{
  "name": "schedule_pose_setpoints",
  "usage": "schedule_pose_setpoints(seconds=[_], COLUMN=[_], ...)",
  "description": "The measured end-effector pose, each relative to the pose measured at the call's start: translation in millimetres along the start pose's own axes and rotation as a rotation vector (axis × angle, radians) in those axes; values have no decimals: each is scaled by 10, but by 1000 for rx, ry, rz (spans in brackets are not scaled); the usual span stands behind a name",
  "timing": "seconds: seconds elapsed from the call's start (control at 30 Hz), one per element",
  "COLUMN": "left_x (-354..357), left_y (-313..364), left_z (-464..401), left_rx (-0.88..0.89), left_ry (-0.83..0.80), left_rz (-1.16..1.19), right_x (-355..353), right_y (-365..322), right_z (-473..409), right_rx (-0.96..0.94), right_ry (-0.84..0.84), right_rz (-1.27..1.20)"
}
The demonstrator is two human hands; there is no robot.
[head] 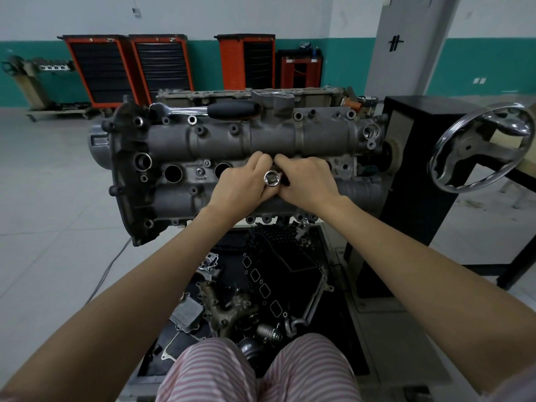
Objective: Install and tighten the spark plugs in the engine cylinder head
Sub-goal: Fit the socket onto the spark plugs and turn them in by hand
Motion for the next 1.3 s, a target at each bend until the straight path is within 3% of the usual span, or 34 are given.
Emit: schedule_pose_setpoints(seconds=[0.27, 0.53, 1.07, 1.3], left_x=[13, 19, 36, -9], left_y=[-21, -18, -41, 5], left_z=[2, 10, 15, 14], left_rx=[-18, -5, 5, -1], left_ry=[30, 2, 35, 24], left_rz=[25, -2, 0, 54], right_x=[-43, 10, -1, 14], right_y=[-2, 21, 3, 1], right_z=[23, 2, 10, -4], right_rx=[0, 48, 29, 32], right_ry=[76, -36, -10, -86], right_rz=[-48, -24, -52, 46])
Point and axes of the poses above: each hand's wrist, its own z-axis away from the middle knuckle, its own x-axis out of the palm, y = z × x, the point moved 3 cm from there along -z, towards the middle knuckle, and after that the axes turned 8 degrees about -x, right-handed, at the moved point
